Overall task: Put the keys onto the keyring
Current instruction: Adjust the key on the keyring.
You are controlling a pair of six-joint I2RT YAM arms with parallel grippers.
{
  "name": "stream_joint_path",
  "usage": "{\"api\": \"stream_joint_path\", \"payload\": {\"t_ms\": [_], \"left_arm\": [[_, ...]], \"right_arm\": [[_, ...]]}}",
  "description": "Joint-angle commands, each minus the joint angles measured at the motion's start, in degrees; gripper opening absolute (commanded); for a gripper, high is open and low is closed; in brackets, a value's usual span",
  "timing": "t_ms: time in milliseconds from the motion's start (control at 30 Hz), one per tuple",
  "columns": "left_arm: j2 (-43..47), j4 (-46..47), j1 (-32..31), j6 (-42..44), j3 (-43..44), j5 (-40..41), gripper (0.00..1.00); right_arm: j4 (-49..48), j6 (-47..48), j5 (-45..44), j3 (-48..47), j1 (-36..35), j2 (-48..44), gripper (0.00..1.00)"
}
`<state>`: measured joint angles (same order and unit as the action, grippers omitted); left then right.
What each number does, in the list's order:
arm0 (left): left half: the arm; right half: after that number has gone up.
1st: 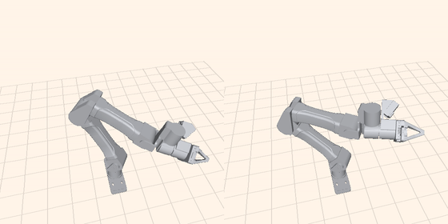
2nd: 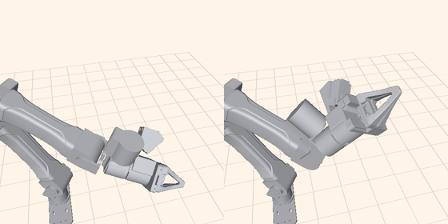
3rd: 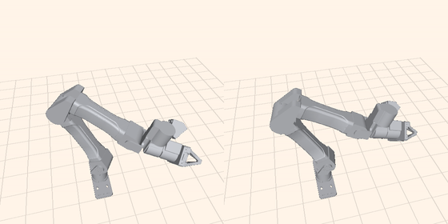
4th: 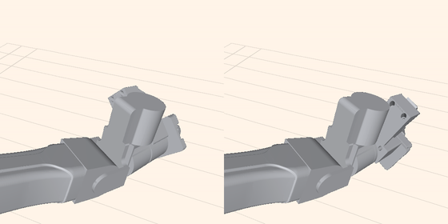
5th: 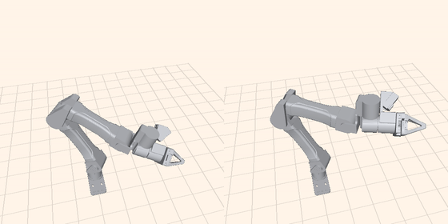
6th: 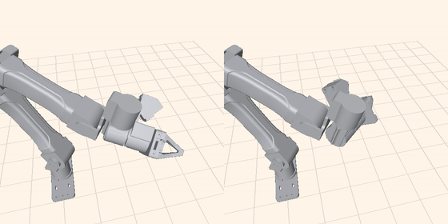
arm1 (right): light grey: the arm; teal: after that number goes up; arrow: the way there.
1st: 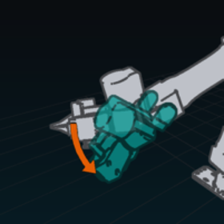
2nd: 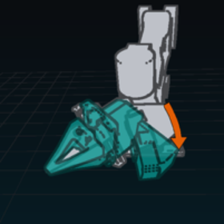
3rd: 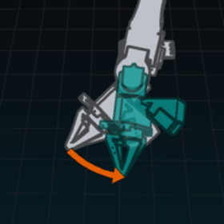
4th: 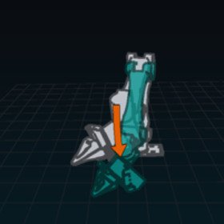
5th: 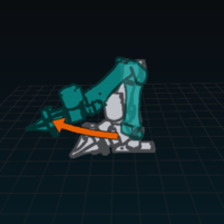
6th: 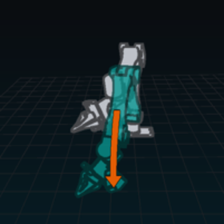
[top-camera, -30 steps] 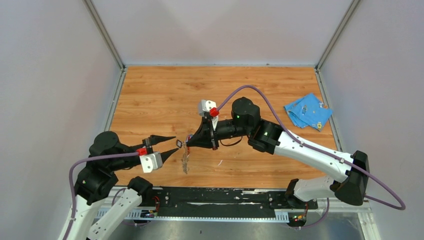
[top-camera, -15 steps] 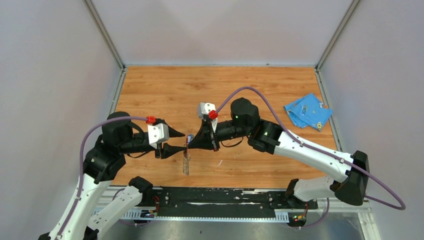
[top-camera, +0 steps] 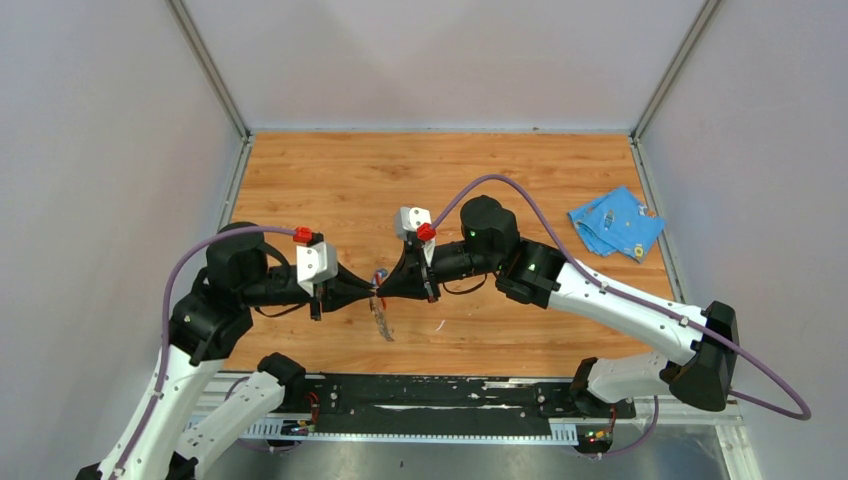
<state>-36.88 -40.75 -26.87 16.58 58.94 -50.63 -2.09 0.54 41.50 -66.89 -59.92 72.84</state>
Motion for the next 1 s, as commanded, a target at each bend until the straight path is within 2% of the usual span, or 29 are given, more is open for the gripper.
{"api": "stream_joint_path", "payload": {"t_ms": [0,100,567,600,700,967], "left_arm": [[0.80,-0.32,-0.29,-0.60,0.00,-0.22,0.13],[0.70,-0.29,-0.29,-0.32,0.02,0.52,0.01],[-0.87,-0.29,-0.29,-1.77,0.30,3.43,0.00],[-0.87,-0.29,-0.29,-1.81,0.32,3.43,0.00],[-0.68,-0.30,-0.29,-1.51,0.71,4.35,0.00],[-1.02,-1.99,-0.29,0.18,0.59,2.74,0.00]], "right_arm": [[-0.68,0.74,0.68,-1.57,0.62,-1.08,0.00],[-0.89,0.48,1.31,-1.77,0.62,-0.66,0.00],[6.40,3.13,2.10,-6.68,0.62,1.58,0.00],[6.66,3.08,2.32,-6.90,0.64,1.76,0.01],[9.99,4.66,1.83,-8.32,0.60,1.87,0.14],[24.48,12.85,0.77,-17.77,0.68,5.65,0.28]]}}
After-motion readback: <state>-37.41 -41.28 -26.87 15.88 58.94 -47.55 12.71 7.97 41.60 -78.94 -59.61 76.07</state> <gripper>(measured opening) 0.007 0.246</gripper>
